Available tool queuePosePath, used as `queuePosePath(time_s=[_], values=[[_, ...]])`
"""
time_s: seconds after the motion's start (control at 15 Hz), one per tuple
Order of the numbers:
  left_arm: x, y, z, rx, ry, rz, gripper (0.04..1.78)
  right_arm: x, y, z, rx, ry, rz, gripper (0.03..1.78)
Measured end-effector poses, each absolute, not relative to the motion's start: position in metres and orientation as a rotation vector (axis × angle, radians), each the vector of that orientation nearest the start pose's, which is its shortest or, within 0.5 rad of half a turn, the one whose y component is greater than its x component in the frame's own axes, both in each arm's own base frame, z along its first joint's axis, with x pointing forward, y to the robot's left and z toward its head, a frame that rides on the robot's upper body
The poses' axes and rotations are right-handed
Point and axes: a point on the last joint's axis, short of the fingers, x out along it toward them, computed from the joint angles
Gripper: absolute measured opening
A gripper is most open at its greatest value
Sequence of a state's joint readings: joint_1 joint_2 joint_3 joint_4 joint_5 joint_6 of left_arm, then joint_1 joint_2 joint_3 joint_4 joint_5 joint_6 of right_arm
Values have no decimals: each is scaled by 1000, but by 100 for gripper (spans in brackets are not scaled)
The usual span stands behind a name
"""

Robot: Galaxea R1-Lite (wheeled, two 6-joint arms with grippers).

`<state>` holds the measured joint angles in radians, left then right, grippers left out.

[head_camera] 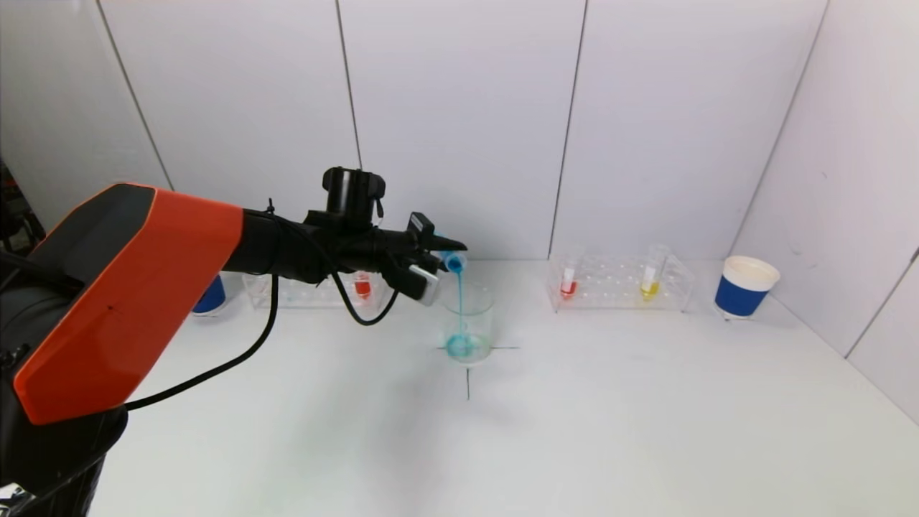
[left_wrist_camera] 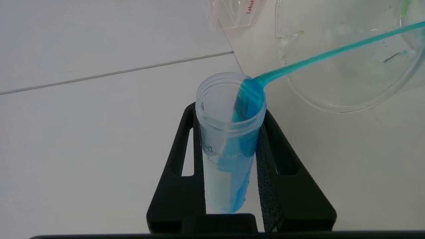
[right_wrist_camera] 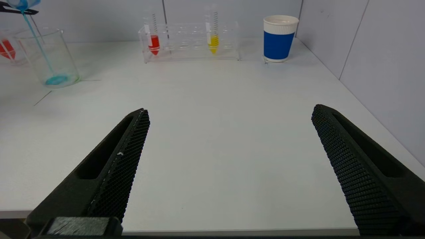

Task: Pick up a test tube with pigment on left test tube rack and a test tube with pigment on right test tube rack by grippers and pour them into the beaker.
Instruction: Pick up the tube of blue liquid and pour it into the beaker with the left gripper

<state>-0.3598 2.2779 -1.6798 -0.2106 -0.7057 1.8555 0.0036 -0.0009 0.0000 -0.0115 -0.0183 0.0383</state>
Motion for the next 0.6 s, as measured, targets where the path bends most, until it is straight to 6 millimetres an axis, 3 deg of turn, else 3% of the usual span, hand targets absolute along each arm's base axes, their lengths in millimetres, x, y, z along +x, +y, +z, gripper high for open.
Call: queuePosePath(time_s=[0.6], values=[[431, -184, 163, 1626, -708, -1064, 46, -23, 0, 77, 38, -13, -14, 177]])
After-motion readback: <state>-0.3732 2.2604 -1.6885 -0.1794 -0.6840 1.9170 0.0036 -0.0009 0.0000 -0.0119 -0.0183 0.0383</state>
